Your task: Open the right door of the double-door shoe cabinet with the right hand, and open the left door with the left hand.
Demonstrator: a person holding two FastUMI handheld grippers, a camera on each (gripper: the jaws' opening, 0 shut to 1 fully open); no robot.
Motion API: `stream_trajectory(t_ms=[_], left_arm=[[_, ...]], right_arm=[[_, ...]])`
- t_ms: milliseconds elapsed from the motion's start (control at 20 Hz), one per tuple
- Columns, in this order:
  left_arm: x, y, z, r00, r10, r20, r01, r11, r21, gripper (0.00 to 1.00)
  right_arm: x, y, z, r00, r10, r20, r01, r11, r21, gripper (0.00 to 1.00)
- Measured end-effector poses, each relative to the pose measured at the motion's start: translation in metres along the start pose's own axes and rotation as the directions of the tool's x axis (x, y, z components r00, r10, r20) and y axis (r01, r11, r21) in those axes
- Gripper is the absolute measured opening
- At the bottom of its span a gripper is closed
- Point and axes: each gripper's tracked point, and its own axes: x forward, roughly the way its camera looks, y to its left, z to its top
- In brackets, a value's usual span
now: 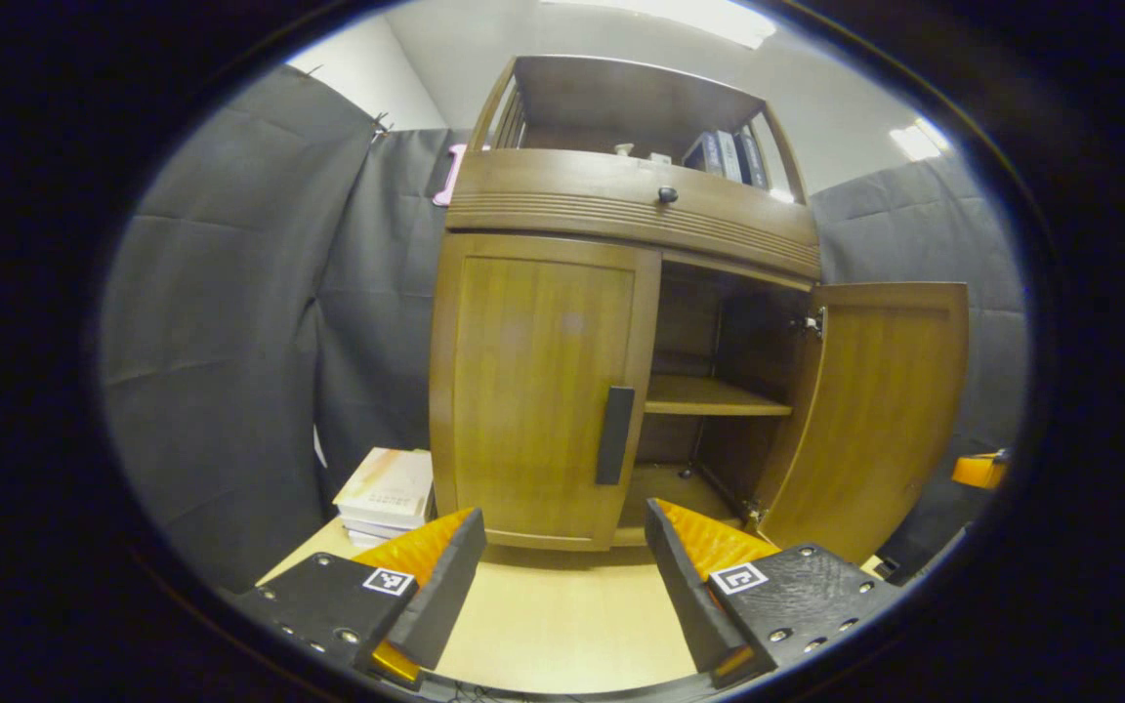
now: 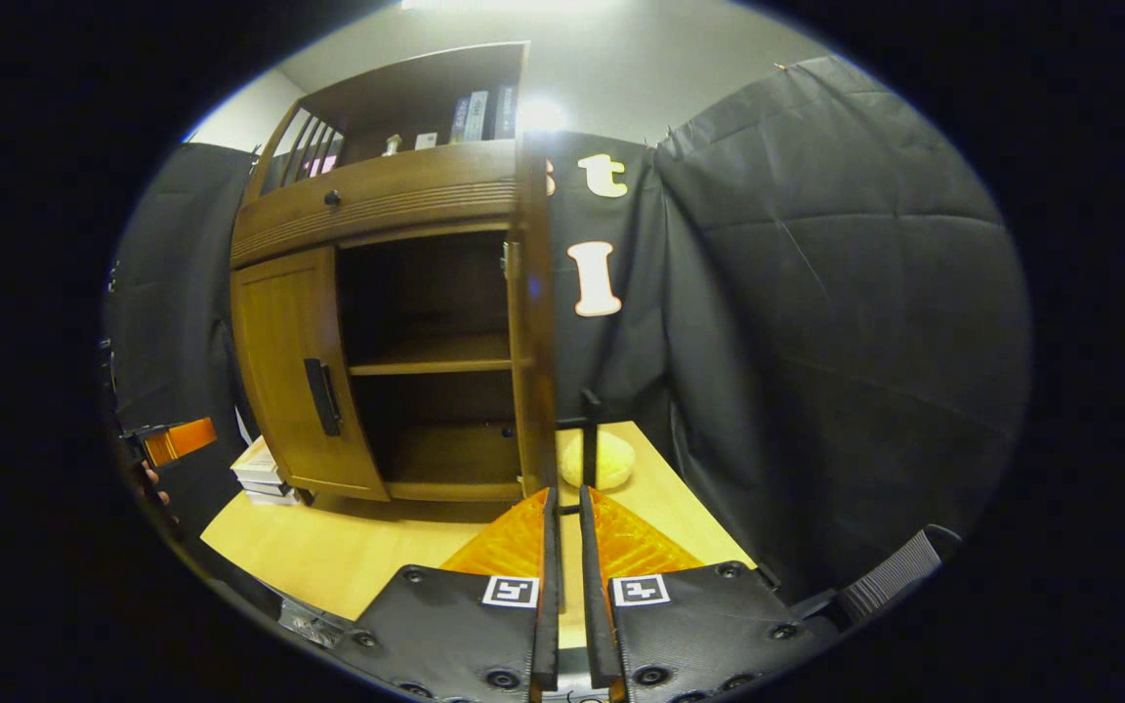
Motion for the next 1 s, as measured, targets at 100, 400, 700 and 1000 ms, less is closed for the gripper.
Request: stream_trajectory(t_ms=[100,400,700,1000], left_arm=[[0.006,0.011,0.006,1.0,-0.027,0.016,0.026,0.999,0.035,0.94],[0.023,0.029,0.034,0.991,-0.11,0.072,0.106,0.992,0.061,0.94],[0.061,0.022,0.052,0.987,-0.124,0.102,0.121,0.992,0.032,0.94],[0.12,-0.006,0.058,0.99,-0.101,0.099,0.096,0.994,0.045,0.94]], right_arm=[[0.002,0.037,0.012,0.999,0.018,0.027,-0.018,1.0,0.009,0.13],[0.022,0.119,0.027,0.993,0.097,0.061,-0.095,0.995,-0.032,0.03],[0.063,0.152,0.048,0.98,0.165,0.112,-0.159,0.985,-0.063,0.45],[0.113,0.147,0.053,0.968,0.216,0.125,-0.212,0.976,-0.042,0.96]])
